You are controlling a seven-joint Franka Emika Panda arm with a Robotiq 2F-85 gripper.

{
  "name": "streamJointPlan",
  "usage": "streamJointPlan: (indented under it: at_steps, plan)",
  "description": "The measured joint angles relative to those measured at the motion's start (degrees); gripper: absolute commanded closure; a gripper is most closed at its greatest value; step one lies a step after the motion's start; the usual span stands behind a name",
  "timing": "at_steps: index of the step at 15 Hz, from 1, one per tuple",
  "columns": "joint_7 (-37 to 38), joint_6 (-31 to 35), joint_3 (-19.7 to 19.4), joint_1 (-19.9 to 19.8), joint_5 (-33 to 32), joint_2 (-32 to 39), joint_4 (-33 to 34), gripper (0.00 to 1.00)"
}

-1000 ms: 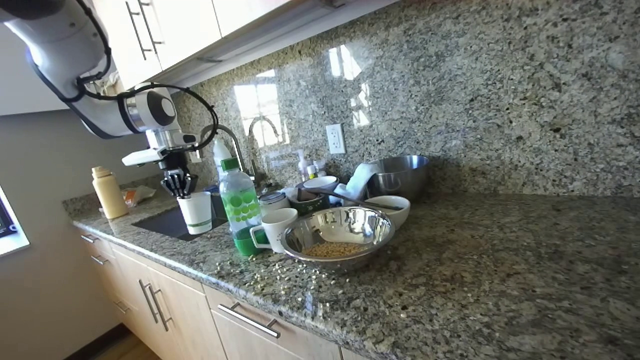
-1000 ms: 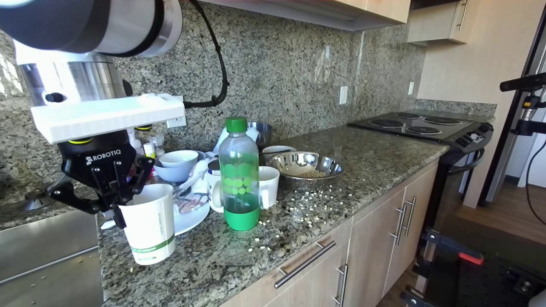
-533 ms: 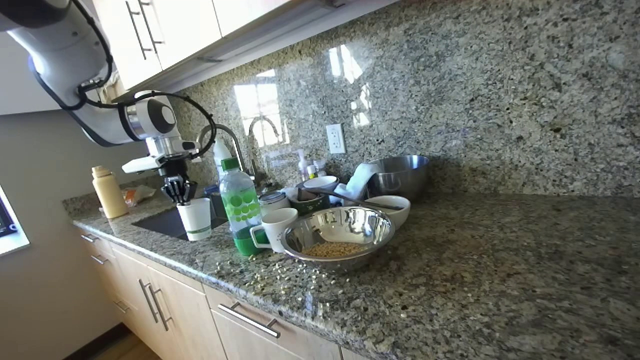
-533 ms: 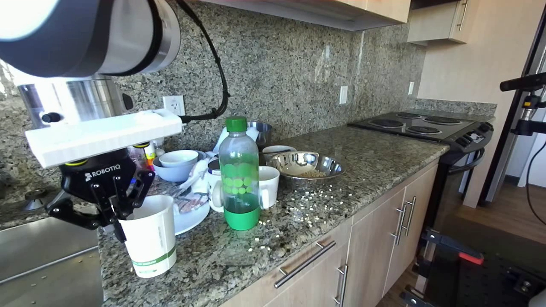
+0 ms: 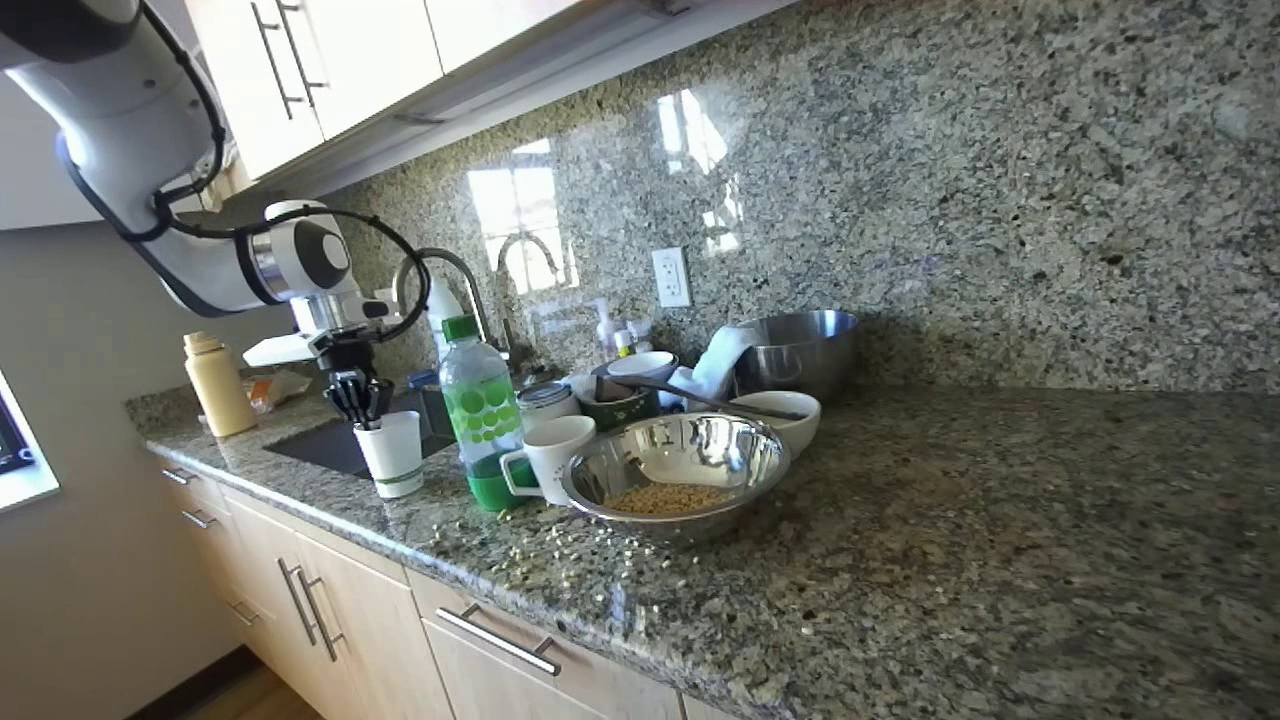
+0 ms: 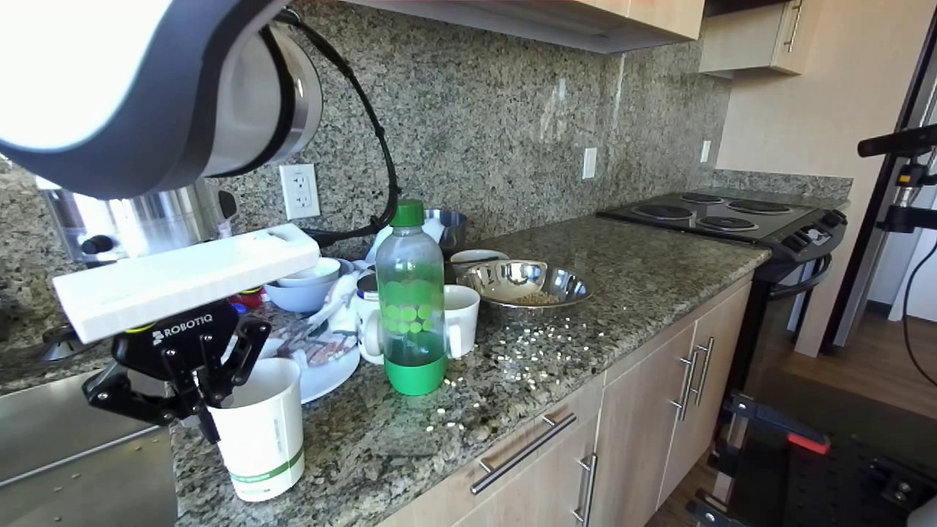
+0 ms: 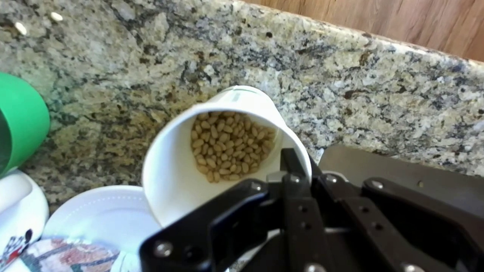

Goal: Pick up the white cup, pour some of its contents in the silver dish and put the cup back on the countertop.

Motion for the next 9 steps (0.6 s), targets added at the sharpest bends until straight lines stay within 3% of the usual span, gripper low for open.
streamJointPlan:
  at_steps: [9]
  plan:
    - [0.0, 0.7, -0.9, 0.4, -0.2, -0.7, -0.6, 0.05]
